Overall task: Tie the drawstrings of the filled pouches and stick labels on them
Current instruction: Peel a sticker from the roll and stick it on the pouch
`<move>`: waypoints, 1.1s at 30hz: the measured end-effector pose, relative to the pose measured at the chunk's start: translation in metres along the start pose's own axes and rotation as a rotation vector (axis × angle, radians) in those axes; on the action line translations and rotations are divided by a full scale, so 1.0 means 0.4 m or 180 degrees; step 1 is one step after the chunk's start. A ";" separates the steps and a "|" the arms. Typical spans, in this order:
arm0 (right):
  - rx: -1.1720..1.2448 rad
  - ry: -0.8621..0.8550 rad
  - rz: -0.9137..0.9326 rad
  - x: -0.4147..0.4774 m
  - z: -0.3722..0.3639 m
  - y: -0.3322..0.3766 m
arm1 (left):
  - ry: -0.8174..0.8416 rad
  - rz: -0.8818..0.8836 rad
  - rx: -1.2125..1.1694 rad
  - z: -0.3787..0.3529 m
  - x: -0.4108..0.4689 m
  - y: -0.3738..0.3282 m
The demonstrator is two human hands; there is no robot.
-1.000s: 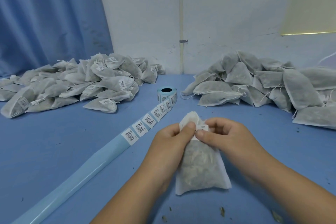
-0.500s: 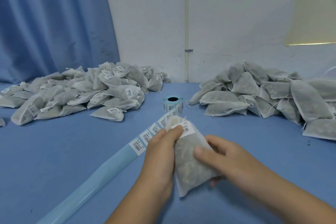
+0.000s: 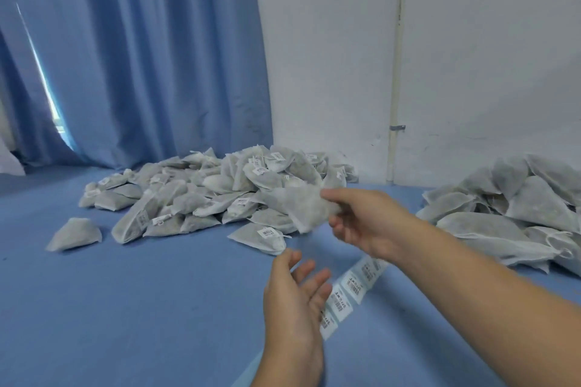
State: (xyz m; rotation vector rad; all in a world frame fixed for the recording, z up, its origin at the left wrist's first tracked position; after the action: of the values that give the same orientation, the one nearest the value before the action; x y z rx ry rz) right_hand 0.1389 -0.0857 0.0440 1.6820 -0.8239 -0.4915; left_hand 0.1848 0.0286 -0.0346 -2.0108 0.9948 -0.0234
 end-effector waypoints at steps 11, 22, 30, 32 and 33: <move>-0.0302 -0.0389 0.0112 0.076 0.073 -0.059 | 0.0268 0.0043 0.0099 -0.019 -0.006 0.002; -0.0808 -0.0577 -0.0049 -0.227 0.377 -0.084 | 0.0638 -0.0162 0.1245 -0.104 -0.028 0.143; -0.1911 -0.1210 0.0087 -0.240 0.549 -0.053 | 0.0939 -0.0457 0.2101 -0.228 -0.044 0.315; -0.2405 -0.1451 0.0251 -0.223 0.593 -0.020 | 0.1038 -0.0543 0.2285 -0.224 -0.041 0.329; -0.2384 -0.1557 0.0298 -0.215 0.613 -0.009 | 0.1081 -0.0553 0.2358 -0.221 -0.039 0.330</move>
State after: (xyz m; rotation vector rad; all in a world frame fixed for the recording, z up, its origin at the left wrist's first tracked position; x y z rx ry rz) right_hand -0.0881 -0.1847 -0.0342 0.8343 -0.9066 -1.0235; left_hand 0.0580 -0.0628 -0.0680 -1.4122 0.8401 -0.7404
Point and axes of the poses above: each hand's wrist, its own x-axis towards the middle knuckle, its own z-axis out of the back of the hand, y = z × x, the point moved 3 cm from there along x, towards the middle knuckle, and after that the axes turned 9 degrees about z, right-handed, at the moved point
